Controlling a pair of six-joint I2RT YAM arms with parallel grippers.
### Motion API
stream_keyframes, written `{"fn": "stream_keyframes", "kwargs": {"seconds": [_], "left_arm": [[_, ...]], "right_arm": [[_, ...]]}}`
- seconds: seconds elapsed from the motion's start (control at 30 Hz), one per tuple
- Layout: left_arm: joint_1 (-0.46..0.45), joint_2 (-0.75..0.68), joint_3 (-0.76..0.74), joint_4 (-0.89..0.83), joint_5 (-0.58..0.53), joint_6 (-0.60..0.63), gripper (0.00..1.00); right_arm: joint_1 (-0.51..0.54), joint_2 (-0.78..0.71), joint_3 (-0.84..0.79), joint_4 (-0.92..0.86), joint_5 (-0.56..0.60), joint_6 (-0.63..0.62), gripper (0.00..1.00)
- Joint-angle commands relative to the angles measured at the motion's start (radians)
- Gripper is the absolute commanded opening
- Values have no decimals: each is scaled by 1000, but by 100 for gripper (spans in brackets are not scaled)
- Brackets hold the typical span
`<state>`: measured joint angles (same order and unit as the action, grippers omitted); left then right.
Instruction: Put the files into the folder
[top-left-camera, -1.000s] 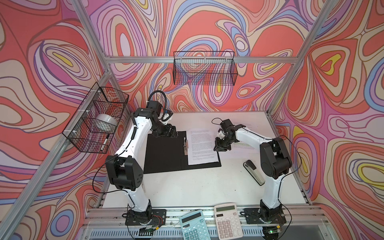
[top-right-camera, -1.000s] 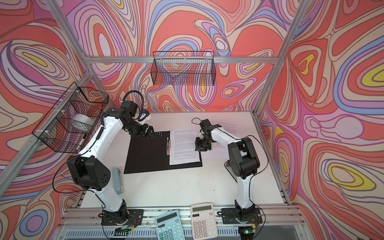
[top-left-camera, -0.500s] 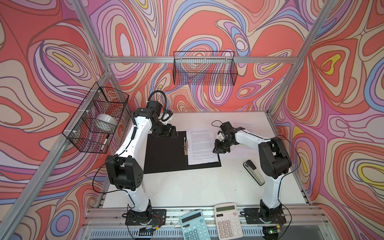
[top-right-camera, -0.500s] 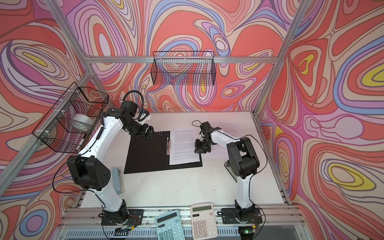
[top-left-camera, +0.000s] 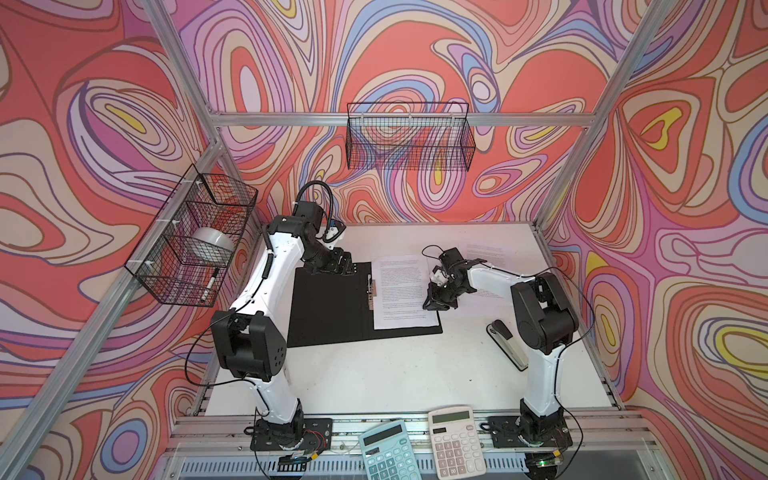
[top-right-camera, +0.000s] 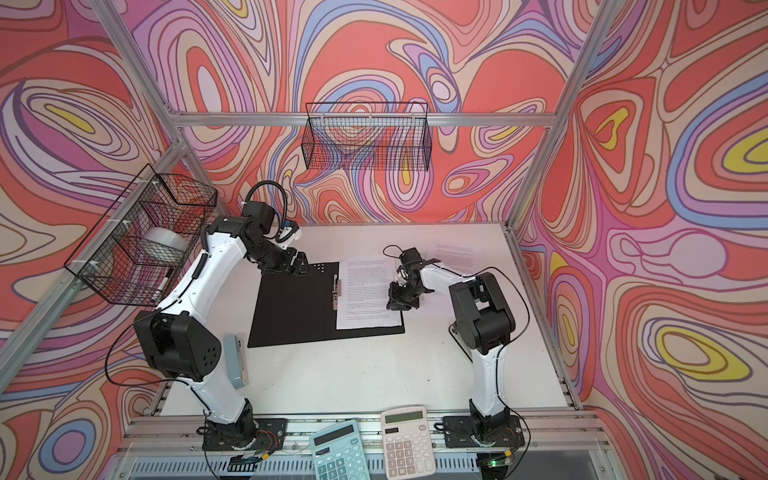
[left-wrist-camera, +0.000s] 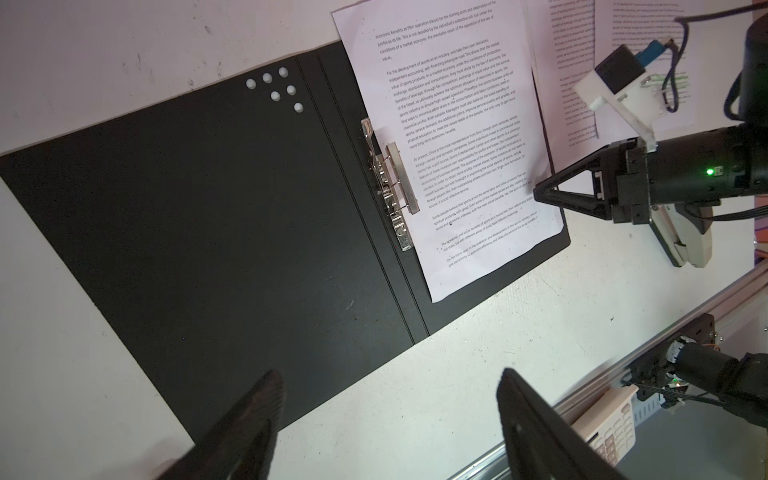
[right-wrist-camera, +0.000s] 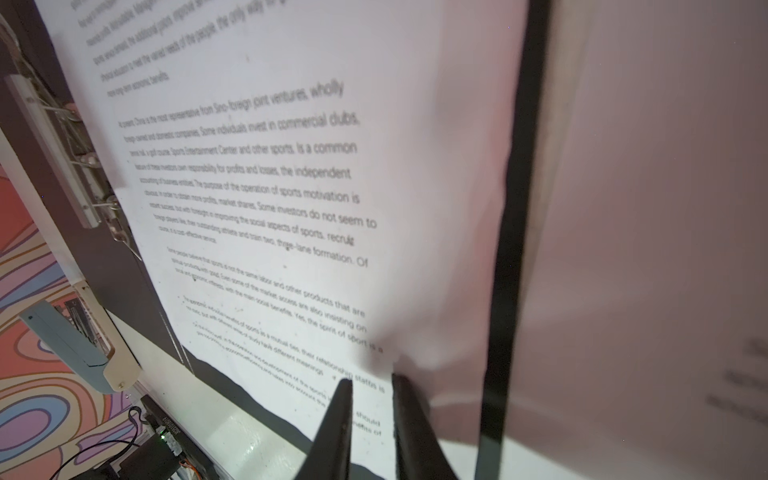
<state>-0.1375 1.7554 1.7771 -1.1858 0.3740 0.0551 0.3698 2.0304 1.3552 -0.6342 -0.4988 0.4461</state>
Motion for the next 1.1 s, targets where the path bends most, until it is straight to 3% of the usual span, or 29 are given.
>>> {"fn": "stream_keyframes", "kwargs": {"seconds": [0.0, 0.43, 1.07], "left_arm": [[3, 3, -6, -26, -1, 0, 81], [3, 3, -2, -27, 2, 0, 81], [3, -7, -12, -24, 10, 2, 81]], "right_arm": [[6, 28, -4, 6, -10, -10, 20], [7, -94, 16, 11, -35, 14, 18], [6, -53, -39, 115, 9, 49, 9]]}}
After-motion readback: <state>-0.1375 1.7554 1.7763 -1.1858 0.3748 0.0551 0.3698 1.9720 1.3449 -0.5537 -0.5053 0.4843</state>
